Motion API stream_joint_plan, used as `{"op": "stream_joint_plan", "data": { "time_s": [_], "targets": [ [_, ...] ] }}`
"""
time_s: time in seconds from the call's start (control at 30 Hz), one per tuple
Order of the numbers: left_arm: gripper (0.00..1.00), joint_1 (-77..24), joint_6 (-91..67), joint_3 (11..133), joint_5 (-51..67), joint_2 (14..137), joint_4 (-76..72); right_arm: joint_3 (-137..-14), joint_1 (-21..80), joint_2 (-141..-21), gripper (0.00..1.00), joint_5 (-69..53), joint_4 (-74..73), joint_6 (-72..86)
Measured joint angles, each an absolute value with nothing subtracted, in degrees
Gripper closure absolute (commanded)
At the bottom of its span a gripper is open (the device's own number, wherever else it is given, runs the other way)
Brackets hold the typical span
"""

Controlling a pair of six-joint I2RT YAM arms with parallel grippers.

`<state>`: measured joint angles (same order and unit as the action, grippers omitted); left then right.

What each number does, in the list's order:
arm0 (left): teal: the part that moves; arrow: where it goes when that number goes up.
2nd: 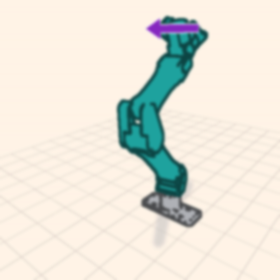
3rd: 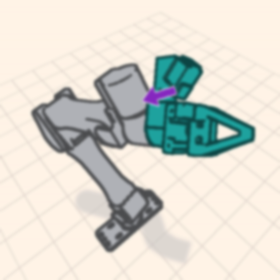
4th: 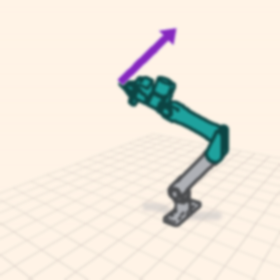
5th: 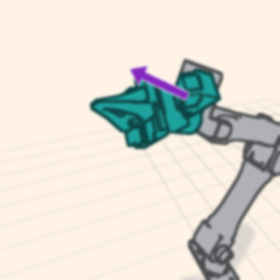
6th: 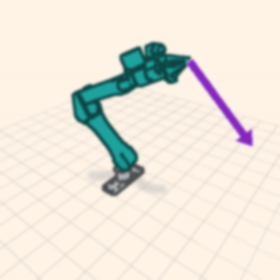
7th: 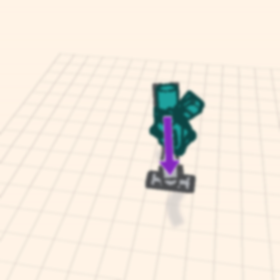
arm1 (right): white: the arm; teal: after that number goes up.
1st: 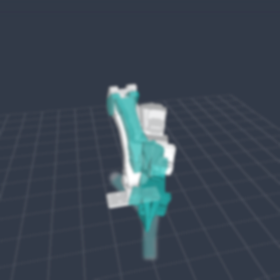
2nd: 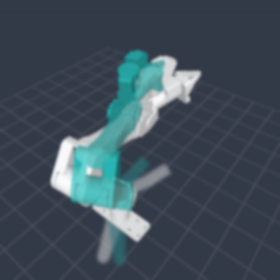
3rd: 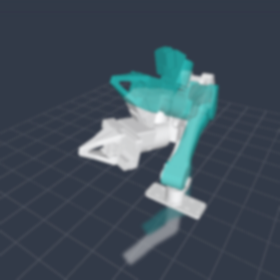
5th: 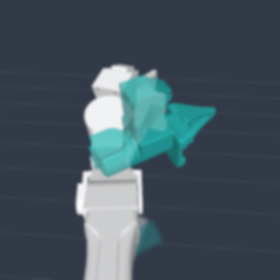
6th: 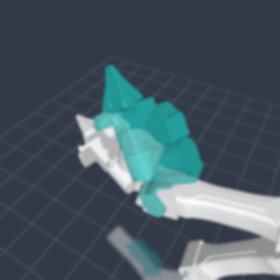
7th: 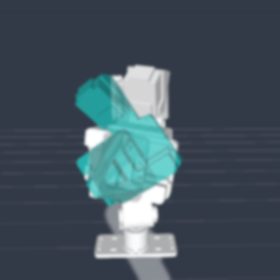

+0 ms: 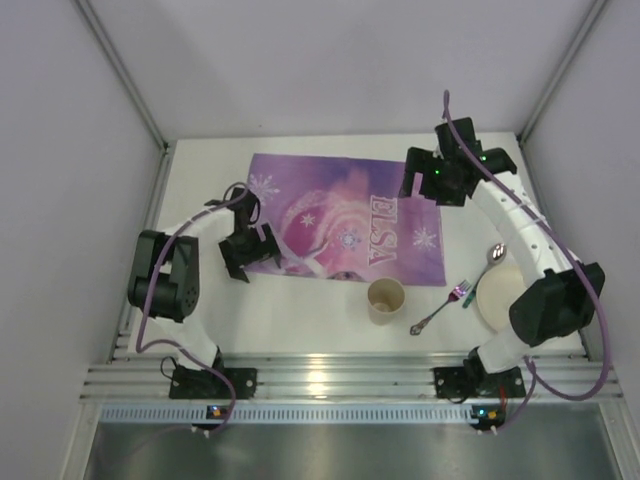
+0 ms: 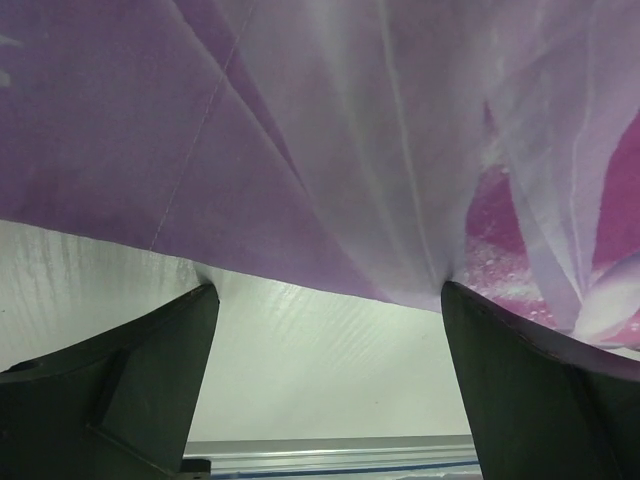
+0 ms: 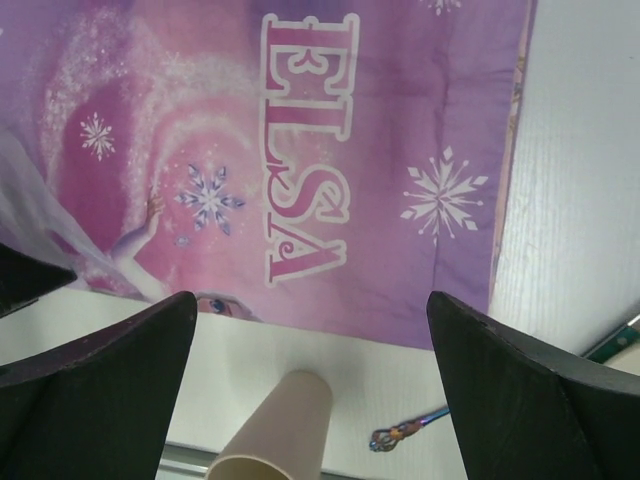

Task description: Set the dinner table for one person

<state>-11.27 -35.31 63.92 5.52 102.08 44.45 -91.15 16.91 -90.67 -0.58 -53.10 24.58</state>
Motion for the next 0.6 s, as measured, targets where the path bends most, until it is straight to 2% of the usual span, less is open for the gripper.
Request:
{"op": "stream_joint_plan", "data": {
  "time_s": [0.2, 0.37, 0.47, 0.6],
  "targets": [
    [0.01, -10.90, -37.76, 61.32, 9.10, 100.07, 41.58, -90.21, 13.34, -85.80, 0.00, 0.75, -55.53, 24.62],
    [0.05, -10.81, -42.92, 55.40, 17.17, 96.14, 38.46, -87.50, 7.38, -82.56, 0.00, 0.71, -57.08, 24.62],
    [0.04, -11.29, -45.17, 52.31, 20.73, 93.97, 38.15, -86.39, 5.54, -82.11, 0.00, 0.14, -57.76, 24.56],
    [0.02, -14.15, -45.32, 56.12, 20.08, 91.96, 43.03, -85.91, 5.08, -82.11, 0.00, -0.82, -57.98, 24.43]
  ]
}}
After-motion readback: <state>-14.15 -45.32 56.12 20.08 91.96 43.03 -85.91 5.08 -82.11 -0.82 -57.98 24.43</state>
